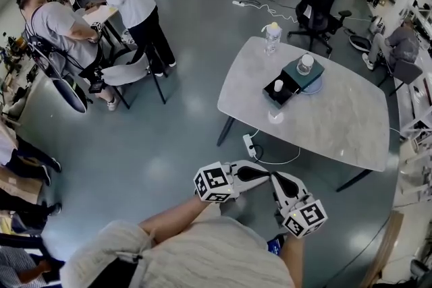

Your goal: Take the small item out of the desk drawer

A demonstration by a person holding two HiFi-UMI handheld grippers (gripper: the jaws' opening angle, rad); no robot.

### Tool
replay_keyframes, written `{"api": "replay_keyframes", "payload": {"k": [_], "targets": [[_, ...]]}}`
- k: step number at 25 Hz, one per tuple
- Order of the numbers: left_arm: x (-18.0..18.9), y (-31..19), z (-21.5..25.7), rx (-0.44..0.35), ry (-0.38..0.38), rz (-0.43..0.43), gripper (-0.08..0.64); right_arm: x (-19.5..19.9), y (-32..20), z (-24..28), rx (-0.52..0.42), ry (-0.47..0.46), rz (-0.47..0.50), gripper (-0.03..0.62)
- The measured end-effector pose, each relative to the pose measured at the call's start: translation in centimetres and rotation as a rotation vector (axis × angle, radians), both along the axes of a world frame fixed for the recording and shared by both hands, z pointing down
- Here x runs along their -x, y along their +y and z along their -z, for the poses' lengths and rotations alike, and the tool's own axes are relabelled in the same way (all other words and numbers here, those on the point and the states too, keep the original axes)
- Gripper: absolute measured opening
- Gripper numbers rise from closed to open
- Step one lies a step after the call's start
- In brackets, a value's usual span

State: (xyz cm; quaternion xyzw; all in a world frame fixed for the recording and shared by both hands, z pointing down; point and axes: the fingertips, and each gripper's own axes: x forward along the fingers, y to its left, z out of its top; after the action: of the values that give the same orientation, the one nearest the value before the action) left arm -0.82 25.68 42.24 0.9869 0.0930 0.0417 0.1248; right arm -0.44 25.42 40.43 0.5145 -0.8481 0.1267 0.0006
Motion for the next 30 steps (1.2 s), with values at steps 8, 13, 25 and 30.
{"api": "replay_keyframes", "payload": {"k": [8, 13, 25, 30], "targets": [[2.4, -8.0, 0.9, -0.009, 0.033, 0.005, 0.015, 2.5, -8.0, 0.9, -0.009, 0.040, 0.012, 0.009], [4.0, -11.9, 0.5, -0.004, 0.039, 0.015, 0.015, 4.3, -11.8, 0.6, -0.002, 0.095, 0.030, 0.009], [3.4, -16.3, -1.6, 0.019, -0.001, 0.030, 0.015, 3.8, -17.4, -1.0, 0.029, 0.127, 0.075, 0.009], [0.3, -19.5, -2.3, 0.028, -0.027, 0.069, 0.015, 0.3, -20.2, -2.0, 0.052, 0.125, 0.104, 0.009]]}}
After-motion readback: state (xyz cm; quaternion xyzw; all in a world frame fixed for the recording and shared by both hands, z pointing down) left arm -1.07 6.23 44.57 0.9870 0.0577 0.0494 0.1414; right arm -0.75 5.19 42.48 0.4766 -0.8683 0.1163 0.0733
